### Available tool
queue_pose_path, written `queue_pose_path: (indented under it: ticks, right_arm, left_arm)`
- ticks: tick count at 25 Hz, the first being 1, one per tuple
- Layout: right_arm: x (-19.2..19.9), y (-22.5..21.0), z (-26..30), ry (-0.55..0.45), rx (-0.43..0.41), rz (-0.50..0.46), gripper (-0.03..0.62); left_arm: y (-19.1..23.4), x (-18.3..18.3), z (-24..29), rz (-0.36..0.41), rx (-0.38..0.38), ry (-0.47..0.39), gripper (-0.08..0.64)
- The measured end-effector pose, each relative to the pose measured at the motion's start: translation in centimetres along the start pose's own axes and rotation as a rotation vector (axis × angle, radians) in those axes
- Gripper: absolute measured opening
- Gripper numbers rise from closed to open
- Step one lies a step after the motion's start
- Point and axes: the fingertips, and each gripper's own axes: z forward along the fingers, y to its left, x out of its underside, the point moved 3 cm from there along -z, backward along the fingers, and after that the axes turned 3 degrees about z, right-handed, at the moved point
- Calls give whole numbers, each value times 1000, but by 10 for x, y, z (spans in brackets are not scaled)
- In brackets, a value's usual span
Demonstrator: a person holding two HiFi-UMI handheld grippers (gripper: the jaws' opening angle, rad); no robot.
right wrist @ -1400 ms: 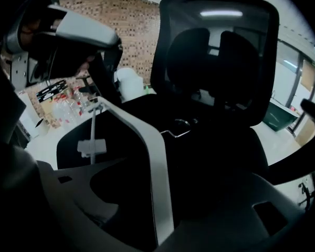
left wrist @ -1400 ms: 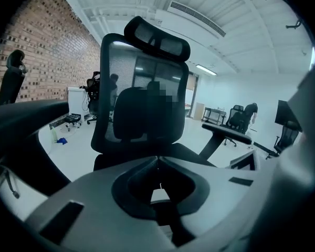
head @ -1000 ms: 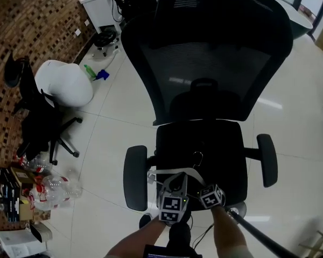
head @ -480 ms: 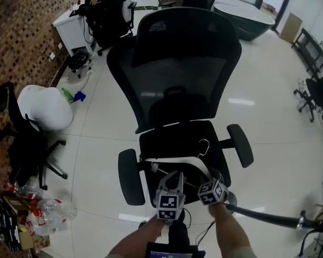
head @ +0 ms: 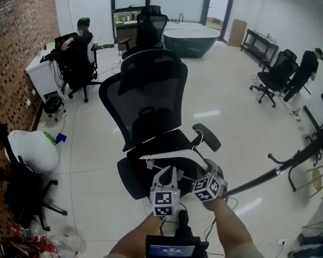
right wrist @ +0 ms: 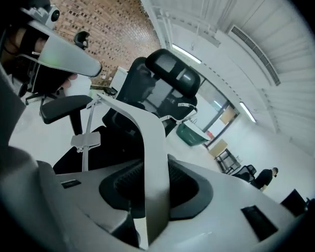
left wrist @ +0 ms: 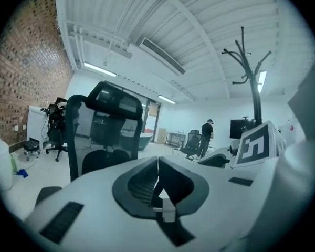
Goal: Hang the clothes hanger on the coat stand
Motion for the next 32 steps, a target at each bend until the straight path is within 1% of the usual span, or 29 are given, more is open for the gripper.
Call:
queue_pose_path:
  ticks: [3,6,10,13,15,17,19,22,24,26,28,30,32]
  right_arm:
    - [-19,-19,-80,-13,70,-10,104]
    - [-16,-44,-151,-14,129,-9,104]
    - [15,-89,-232,5,224,6,104]
    - [52,-122,-279,40,286,13,104]
    - [85,-141,-312,53,319,23,104]
    - [130,-161,-351,66,349,38,104]
    - [190,-184,-396,79,374,36,104]
    - [281,-223,-456,86,399,13,104]
    - [329,-248,-482,87,409,13,104]
    - [368,-269,-496,92,404,22,104]
    - [403,-282,-503,105,384,31,104]
    - [433,-286,-504,116,353,21,104]
    - [451,-287,-501,113,324,-5,104]
  left_arm:
    - [-39,-47,-45,27,64,-48,18]
    - [-94,-82,-79,64,132,-93,18]
    - [-178,-108,-111,109,228,-133,18]
    - [-239,-109,-119,115,306,-148,18]
    - [-284,-106,-124,123,358,-156,18]
    - [-339,-104,-133,144,398,-162,18]
    - [-405,-94,-141,170,425,-169,18]
    - [-506,-71,-145,186,458,-167,18]
    - [-559,-59,-141,190,474,-165,18]
    - [-598,-47,-135,191,482,-155,18]
    - [-628,-35,-134,202,484,-134,18]
    - [-650,-20,-136,213,480,-107,18]
    - [-666,-14,-137,210,466,-96,18]
